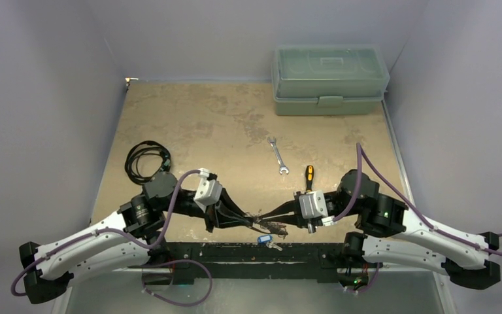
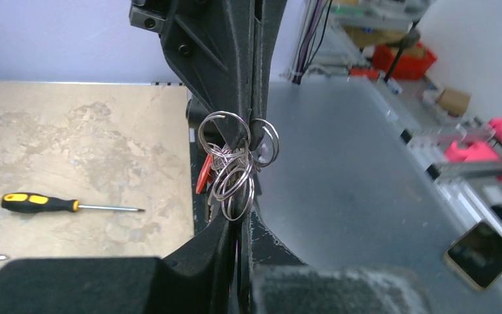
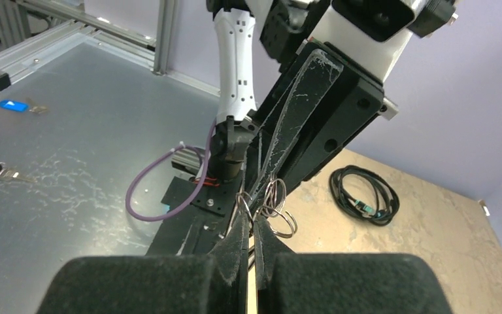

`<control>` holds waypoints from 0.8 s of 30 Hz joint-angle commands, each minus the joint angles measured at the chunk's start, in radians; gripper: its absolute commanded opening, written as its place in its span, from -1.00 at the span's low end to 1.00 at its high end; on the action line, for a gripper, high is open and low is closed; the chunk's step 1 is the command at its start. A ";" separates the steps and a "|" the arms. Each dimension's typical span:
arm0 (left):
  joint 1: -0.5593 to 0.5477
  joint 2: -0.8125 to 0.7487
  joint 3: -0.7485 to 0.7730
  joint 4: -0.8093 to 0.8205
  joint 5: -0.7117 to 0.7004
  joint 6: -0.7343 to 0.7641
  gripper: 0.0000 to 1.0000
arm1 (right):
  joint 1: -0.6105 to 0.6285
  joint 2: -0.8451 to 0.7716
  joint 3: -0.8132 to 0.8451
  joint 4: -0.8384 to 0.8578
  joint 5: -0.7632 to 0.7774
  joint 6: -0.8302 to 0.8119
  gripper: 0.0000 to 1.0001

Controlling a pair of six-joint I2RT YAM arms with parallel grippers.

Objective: Put the keys on the keyring

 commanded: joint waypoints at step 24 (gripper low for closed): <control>0.003 -0.082 -0.460 1.020 -0.350 -0.967 -0.54 | 0.004 -0.073 -0.114 0.361 0.017 -0.090 -1.00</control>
